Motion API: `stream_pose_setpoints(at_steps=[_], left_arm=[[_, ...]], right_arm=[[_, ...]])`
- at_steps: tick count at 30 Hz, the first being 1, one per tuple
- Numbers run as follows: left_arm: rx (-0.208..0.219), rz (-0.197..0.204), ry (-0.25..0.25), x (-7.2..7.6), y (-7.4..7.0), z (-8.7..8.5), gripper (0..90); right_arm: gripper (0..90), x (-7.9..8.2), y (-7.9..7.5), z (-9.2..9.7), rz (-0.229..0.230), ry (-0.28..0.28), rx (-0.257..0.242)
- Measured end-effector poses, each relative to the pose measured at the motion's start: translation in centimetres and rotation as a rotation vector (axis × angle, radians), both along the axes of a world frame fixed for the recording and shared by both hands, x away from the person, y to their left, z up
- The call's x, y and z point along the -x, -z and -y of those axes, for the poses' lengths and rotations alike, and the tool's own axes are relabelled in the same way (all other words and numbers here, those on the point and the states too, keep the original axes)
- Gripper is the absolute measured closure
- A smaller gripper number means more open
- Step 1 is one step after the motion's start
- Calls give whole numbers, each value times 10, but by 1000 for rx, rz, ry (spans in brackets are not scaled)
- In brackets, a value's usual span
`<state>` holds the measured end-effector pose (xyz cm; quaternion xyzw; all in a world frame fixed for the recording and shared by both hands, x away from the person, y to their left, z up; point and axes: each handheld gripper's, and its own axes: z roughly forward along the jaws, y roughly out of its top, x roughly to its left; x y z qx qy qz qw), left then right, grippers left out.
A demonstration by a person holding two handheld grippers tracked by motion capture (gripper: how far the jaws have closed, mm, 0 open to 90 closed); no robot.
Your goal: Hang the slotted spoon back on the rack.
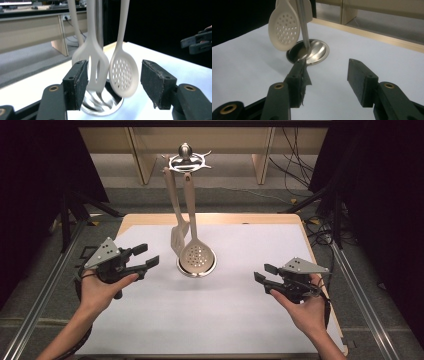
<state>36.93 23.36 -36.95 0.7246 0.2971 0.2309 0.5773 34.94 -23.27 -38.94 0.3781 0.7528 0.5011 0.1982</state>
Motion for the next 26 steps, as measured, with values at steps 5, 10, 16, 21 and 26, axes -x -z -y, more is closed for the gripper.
stream_pose_setpoints(at_steps=[5,10,16,21,26], left_arm=[[18,-48,-20,6,22,-3,401],[12,-70,-50,10,39,-9,400],[28,-59,-96,14,51,-14,374],[15,-61,-147,21,60,-13,391],[-6,-46,-161,25,64,-11,406]], right_arm=[[502,1,3,4,12,9,33],[487,3,8,2,-13,27,-11],[479,4,11,5,-37,27,-1],[476,4,16,9,-15,32,9],[476,7,17,11,-54,39,-23]])
